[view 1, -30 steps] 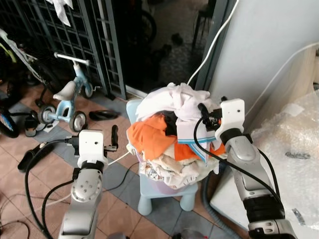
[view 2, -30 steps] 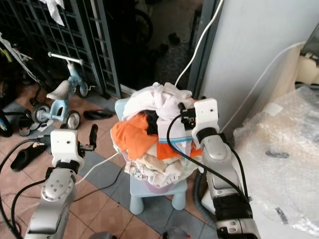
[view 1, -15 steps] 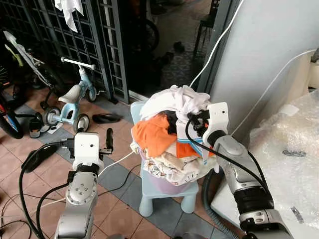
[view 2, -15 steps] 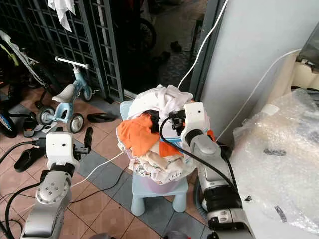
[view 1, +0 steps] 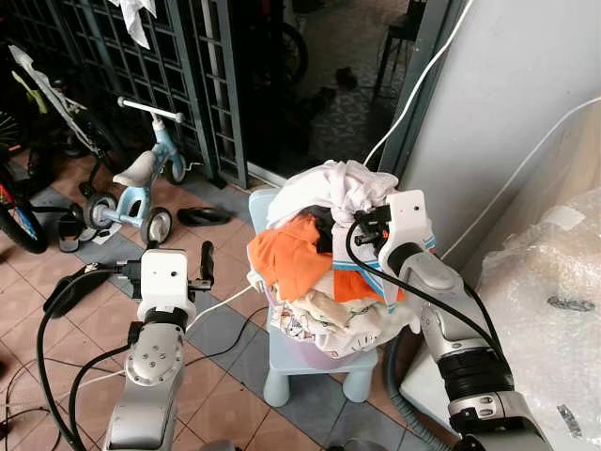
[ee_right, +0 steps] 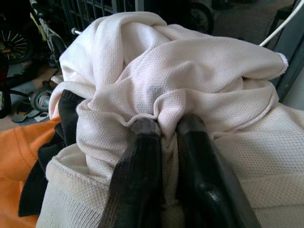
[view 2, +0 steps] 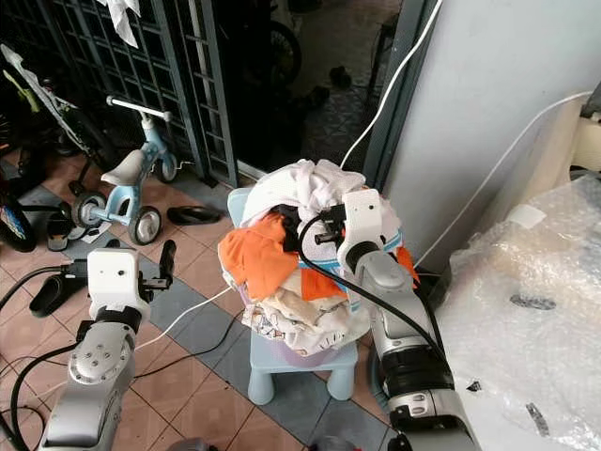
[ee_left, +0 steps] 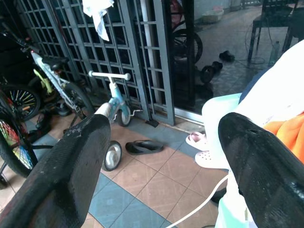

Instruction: Clothes washing

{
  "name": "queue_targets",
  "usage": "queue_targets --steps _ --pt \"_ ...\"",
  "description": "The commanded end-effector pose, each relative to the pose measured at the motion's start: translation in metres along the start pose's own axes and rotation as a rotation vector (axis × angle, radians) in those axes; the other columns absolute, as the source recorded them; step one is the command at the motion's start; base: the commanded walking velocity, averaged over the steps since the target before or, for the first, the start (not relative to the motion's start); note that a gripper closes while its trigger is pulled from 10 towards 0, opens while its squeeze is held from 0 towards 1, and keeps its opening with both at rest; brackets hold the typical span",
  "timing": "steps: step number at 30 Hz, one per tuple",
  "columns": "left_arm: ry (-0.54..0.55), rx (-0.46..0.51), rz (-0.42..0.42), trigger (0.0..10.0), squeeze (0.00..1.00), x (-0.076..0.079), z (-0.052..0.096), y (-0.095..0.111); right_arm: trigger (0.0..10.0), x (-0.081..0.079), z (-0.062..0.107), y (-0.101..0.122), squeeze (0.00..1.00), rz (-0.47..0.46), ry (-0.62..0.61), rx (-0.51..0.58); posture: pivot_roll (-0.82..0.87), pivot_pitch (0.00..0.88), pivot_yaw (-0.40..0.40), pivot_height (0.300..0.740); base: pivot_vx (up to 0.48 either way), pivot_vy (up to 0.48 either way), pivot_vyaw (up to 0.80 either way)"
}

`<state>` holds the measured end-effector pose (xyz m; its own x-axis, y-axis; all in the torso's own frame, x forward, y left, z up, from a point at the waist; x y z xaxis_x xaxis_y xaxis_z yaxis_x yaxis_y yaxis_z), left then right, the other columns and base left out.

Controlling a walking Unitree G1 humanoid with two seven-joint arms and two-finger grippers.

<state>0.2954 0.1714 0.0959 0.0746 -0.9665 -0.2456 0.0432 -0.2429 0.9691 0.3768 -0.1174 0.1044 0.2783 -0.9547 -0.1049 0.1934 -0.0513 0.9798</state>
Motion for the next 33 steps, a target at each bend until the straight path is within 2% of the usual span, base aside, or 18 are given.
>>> queue_targets --steps 1,5,6,7,10,11,13,18,25,32,33 --pt "-0.006 0.01 -0.004 10.0 0.0 0.001 -0.001 0.005 0.0 -0.006 0.001 -0.004 0.0 0.002 0.026 -0.013 0.02 0.0 -0.015 0.74 0.0 0.0 0.0" --pt "-0.01 0.011 -0.006 10.0 0.0 0.001 -0.001 0.005 0.0 -0.012 0.003 -0.002 0.0 -0.019 0.056 0.0 0.01 0.0 -0.009 0.74 0.0 0.0 0.0" --pt "-0.011 0.014 -0.009 10.0 0.0 0.002 -0.001 0.006 0.0 -0.015 0.005 0.014 0.0 -0.046 0.07 0.081 0.01 0.0 -0.009 0.74 0.0 0.0 0.0" --pt "-0.011 0.014 -0.009 10.0 0.0 0.002 -0.001 0.006 0.0 -0.015 0.005 0.014 0.0 -0.046 0.07 0.081 0.01 0.0 -0.009 0.74 0.0 0.0 0.0" --pt "-0.005 0.025 -0.029 10.0 0.0 0.001 -0.002 0.008 0.0 -0.008 0.013 0.049 0.0 -0.047 0.026 0.248 0.01 0.0 -0.012 0.74 0.0 0.0 0.0" --pt "0.004 0.032 -0.048 10.0 0.0 0.0 -0.002 0.009 0.0 0.0 0.022 0.072 0.0 -0.048 -0.027 0.342 0.01 0.0 -0.012 0.74 0.0 0.0 0.0" --pt "0.015 0.03 -0.061 10.0 0.0 -0.002 -0.002 0.009 0.0 0.001 0.035 0.089 0.0 -0.034 -0.048 0.405 0.01 0.0 -0.008 0.74 0.0 0.0 0.0" --pt "0.007 0.027 -0.059 10.0 0.0 -0.001 -0.003 0.009 0.0 -0.002 0.045 0.099 0.0 -0.025 -0.049 0.438 0.0 0.0 -0.001 0.74 0.0 -0.099 0.0" --pt "-0.007 0.043 -0.064 10.0 0.0 0.004 -0.008 0.011 0.0 0.001 0.047 0.112 0.0 0.003 -0.084 0.48 -0.02 0.0 0.004 0.74 0.0 -0.322 0.0" --pt "0.0 0.04 -0.054 10.0 0.0 0.003 -0.008 0.01 0.0 -0.002 0.046 0.114 0.0 0.026 -0.079 0.484 -0.01 0.0 -0.002 0.74 0.0 -0.462 0.0" --pt "0.001 0.04 -0.055 10.0 0.0 0.003 -0.008 0.01 3.4 -0.005 0.045 0.117 0.0 0.044 -0.069 0.495 -0.01 0.0 -0.002 0.74 0.0 -0.307 0.0"
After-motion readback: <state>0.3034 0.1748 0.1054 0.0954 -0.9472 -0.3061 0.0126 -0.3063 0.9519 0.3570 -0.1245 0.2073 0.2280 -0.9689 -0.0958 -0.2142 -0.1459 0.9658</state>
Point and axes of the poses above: a point about 5 cm out from each wrist's last joint towards the gripper, its own z axis pointing back from the gripper into the wrist, its own y axis along the axis of the wrist's last joint, x = y × z, the point moved 5 cm from there along -z, pointing out of the wrist towards the gripper, and after that the axes turned 5 degrees about -z, right-handed, at the moved point
